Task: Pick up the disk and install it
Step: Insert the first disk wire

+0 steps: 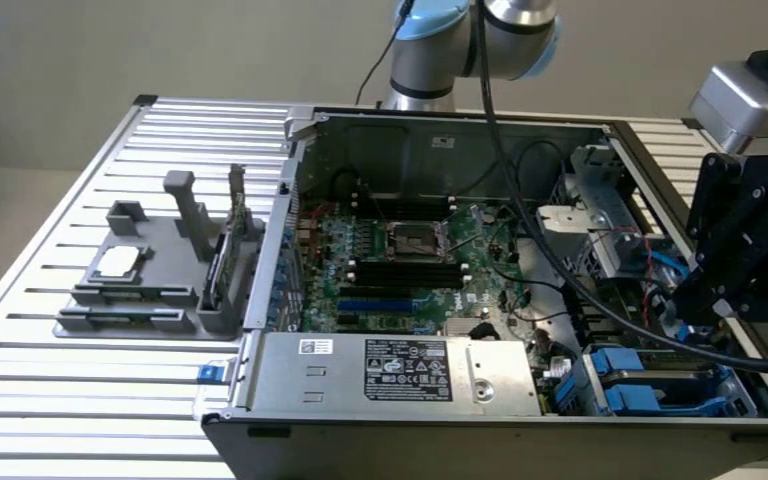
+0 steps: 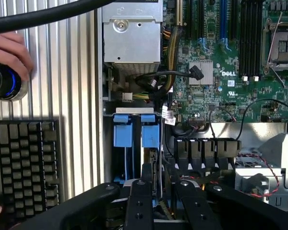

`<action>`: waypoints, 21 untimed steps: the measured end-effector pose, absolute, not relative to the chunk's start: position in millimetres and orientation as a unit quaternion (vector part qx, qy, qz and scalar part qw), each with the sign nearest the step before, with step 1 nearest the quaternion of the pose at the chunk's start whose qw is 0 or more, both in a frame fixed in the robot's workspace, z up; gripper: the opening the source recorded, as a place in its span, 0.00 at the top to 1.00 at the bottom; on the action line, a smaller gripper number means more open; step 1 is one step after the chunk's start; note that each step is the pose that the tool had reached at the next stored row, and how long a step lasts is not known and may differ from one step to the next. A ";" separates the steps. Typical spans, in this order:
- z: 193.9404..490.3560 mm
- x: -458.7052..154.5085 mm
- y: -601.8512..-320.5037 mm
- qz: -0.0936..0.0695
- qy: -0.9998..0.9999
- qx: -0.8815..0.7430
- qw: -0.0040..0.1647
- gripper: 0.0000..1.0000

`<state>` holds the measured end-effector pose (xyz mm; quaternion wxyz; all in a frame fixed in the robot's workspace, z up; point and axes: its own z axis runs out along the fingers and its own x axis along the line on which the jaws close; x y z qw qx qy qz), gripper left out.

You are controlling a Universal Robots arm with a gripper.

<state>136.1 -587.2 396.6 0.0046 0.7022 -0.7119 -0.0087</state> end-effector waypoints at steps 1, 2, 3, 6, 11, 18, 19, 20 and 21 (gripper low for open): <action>396.6 136.1 -587.2 -0.009 -0.712 0.702 0.005 0.74; 396.5 136.2 -587.2 -0.009 -0.712 0.702 0.005 0.74; 396.6 136.1 -587.2 -0.009 -0.712 0.702 0.005 0.74; 396.5 136.2 -587.2 -0.009 -0.712 0.702 0.005 0.74; 396.5 136.2 -587.2 -0.009 -0.713 0.701 0.004 0.74; 396.6 136.2 -587.1 -0.019 -0.738 0.675 -0.007 0.74; 396.5 136.2 -587.1 -0.019 -0.743 0.669 -0.007 0.74; 396.5 136.2 -587.1 -0.019 -0.748 0.664 -0.008 0.74; 396.5 136.2 -587.2 -0.019 -0.753 0.658 -0.008 0.74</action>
